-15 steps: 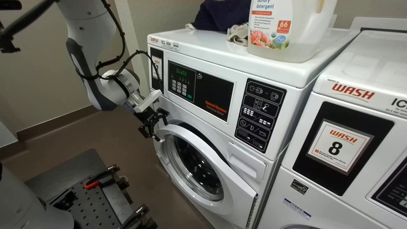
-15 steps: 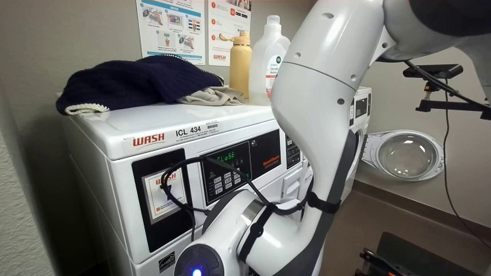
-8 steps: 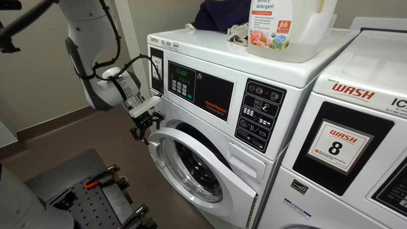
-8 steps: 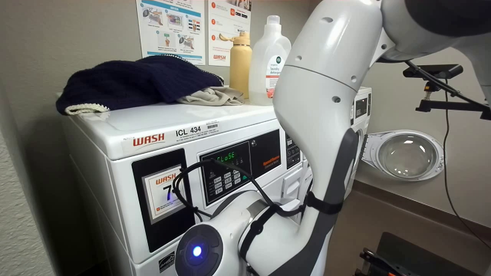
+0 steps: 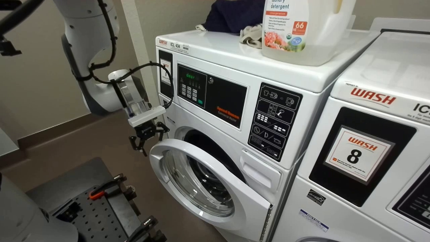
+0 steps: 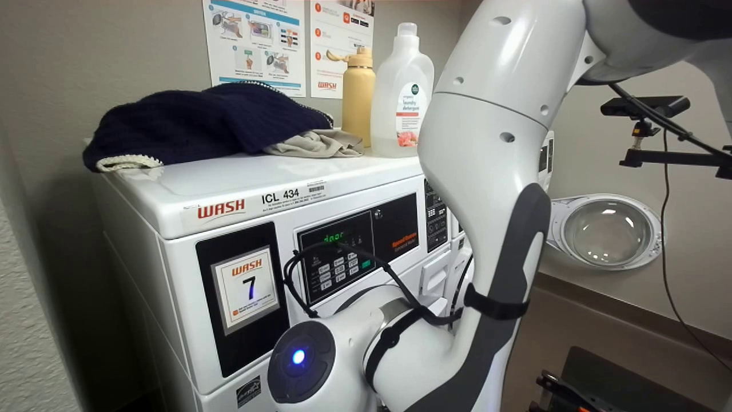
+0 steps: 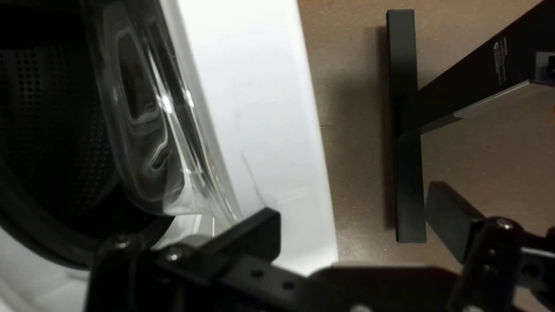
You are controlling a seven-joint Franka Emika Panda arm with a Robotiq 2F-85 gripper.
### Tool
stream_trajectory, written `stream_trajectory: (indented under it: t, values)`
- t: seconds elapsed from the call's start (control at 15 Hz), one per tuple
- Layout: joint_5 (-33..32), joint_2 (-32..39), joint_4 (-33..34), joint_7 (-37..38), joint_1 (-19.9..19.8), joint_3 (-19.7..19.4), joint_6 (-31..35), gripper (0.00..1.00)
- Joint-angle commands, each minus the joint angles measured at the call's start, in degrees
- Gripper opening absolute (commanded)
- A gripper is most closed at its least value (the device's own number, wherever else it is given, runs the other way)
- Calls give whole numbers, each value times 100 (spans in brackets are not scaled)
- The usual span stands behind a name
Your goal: Open the washing machine door
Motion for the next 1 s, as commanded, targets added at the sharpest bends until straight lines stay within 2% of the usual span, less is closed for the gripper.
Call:
stream_trajectory:
  t: [0.0, 0.33, 0.53, 0.73, 0.93]
  values:
    - [674, -142, -116, -466, -188, 115, 251, 100]
    - [2036, 96, -273, -1225, -330, 177, 220, 100]
    - [2480, -16, -400, -1415, -271, 114, 330, 100]
    - [3059, -103, -352, -1753, -424, 271, 157, 100]
    - [3824, -30, -328, -2404, -742, 515, 4, 100]
